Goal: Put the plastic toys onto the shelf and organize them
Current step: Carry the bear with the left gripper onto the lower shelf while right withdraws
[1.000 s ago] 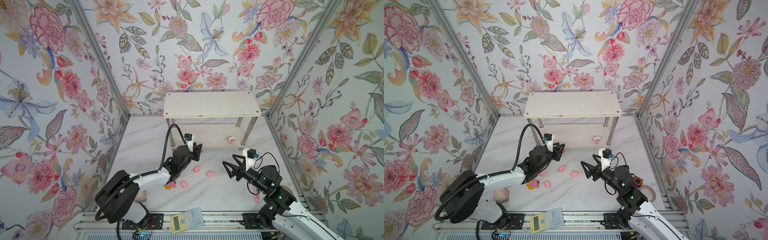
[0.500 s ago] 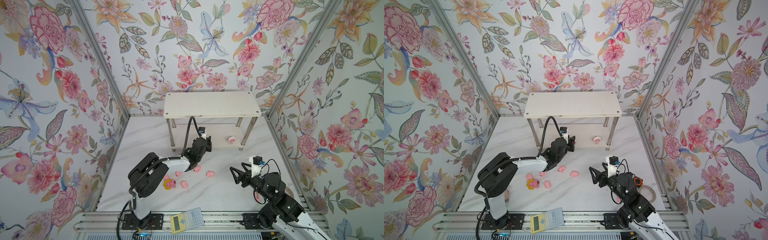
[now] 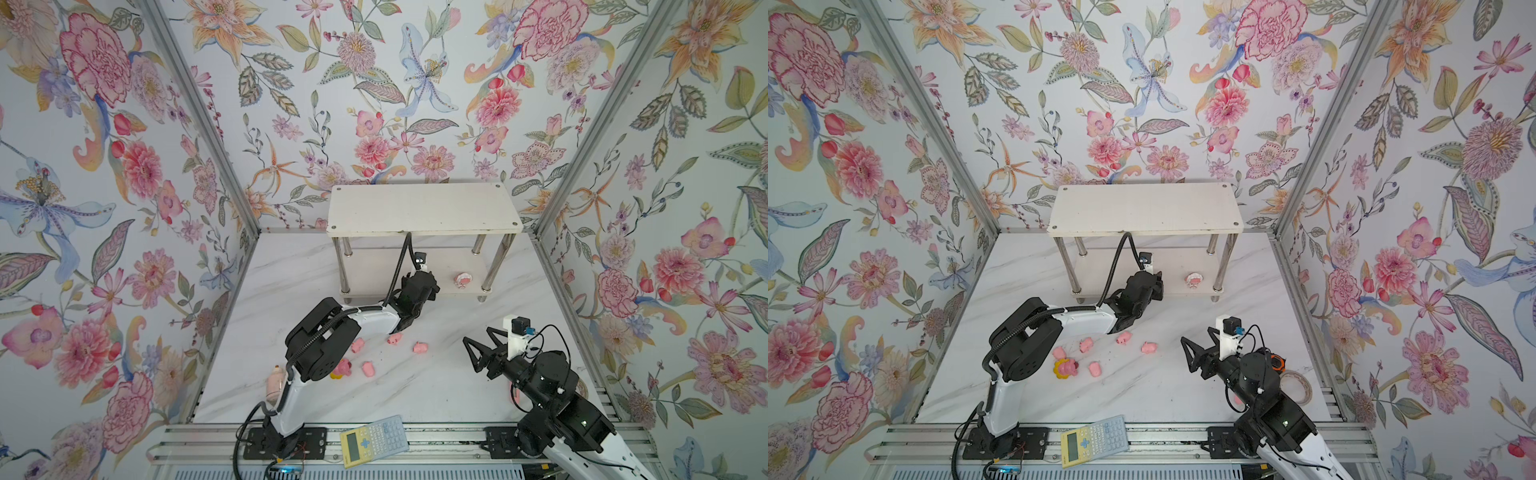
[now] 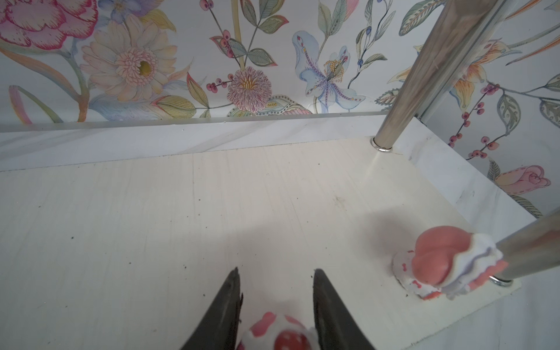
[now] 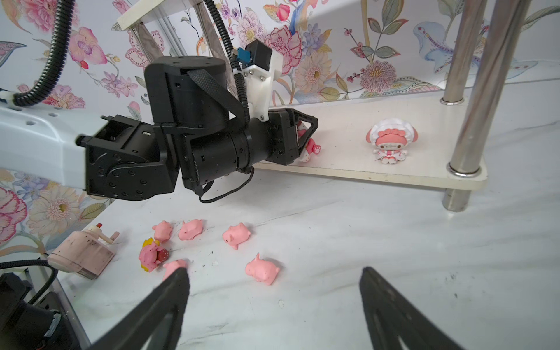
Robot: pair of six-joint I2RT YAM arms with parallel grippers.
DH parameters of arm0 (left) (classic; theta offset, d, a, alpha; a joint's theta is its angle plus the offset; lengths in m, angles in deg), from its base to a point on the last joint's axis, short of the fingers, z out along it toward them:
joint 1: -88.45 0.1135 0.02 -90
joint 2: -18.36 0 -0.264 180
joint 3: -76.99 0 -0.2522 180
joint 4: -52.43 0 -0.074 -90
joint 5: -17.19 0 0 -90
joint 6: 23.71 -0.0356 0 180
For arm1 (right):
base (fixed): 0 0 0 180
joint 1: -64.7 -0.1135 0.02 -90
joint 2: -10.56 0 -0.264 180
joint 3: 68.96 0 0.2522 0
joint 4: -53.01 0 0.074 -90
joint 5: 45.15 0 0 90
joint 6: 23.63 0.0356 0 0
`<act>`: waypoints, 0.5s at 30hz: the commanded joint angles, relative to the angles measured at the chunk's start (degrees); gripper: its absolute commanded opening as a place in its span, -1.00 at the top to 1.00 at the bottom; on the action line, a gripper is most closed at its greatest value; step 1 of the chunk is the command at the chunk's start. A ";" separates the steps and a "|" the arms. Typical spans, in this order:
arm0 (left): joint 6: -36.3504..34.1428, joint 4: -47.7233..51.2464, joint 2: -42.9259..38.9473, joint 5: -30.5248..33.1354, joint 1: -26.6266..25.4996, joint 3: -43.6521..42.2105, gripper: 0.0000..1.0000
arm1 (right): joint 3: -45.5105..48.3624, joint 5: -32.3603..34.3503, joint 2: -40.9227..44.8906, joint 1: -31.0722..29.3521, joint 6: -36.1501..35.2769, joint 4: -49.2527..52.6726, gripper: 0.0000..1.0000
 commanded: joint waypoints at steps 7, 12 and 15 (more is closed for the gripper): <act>0.40 5.30 3.44 2.88 -0.27 4.11 1.00 | 0.69 0.98 -0.64 -0.28 -0.33 0.93 -0.80; -0.24 5.95 4.71 2.65 -0.29 5.73 0.65 | 0.79 1.13 -0.51 -0.31 -0.33 0.94 -0.81; -0.87 5.83 5.01 2.50 -0.25 6.32 0.44 | 0.75 1.21 -0.38 -0.28 -0.32 0.87 -0.81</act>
